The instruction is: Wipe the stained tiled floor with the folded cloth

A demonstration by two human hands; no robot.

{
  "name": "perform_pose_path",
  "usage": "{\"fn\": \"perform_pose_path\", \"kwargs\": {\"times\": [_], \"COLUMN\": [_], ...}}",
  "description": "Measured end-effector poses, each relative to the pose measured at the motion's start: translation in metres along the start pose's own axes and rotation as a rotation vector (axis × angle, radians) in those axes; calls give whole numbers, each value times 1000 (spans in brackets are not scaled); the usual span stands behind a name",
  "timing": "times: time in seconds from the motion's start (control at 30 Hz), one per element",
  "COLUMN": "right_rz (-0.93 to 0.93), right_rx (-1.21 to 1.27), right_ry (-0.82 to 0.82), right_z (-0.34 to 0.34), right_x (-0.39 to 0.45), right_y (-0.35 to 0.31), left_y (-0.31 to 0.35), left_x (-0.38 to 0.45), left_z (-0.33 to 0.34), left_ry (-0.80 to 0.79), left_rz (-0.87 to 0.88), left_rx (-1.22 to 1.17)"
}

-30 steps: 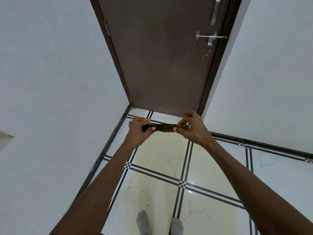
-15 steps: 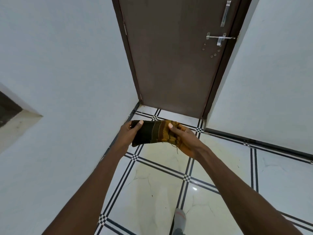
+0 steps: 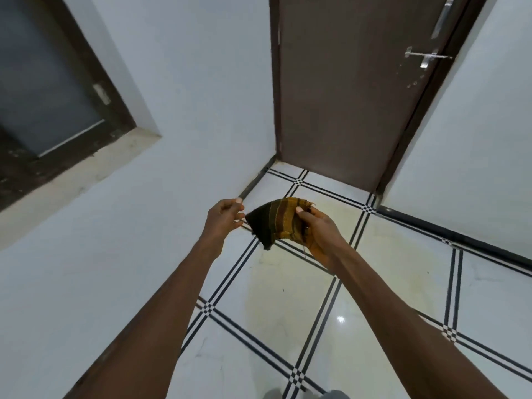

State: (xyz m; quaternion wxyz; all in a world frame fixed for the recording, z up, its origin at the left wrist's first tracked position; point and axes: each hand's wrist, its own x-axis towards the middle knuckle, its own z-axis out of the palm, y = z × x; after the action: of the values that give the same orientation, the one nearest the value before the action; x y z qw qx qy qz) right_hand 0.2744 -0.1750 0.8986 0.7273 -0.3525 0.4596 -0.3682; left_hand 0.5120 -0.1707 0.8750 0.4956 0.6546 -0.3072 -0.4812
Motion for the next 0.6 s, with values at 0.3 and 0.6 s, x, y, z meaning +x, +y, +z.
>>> {"fn": "perform_pose_path", "kwargs": {"times": [0.3,0.6], "right_rz": [27,151], "right_rx": [-263,-383], "right_ry": [-238,-710], "right_z": [93,216], "right_x": [-129,-310], "right_y": [97,219], "left_y": [-77,-159], "left_x": [-232,-511], "left_z": [-122,-242], "left_ry": [285,718], "left_rz": [-33,-83], "left_rx": [-145,-356]}}
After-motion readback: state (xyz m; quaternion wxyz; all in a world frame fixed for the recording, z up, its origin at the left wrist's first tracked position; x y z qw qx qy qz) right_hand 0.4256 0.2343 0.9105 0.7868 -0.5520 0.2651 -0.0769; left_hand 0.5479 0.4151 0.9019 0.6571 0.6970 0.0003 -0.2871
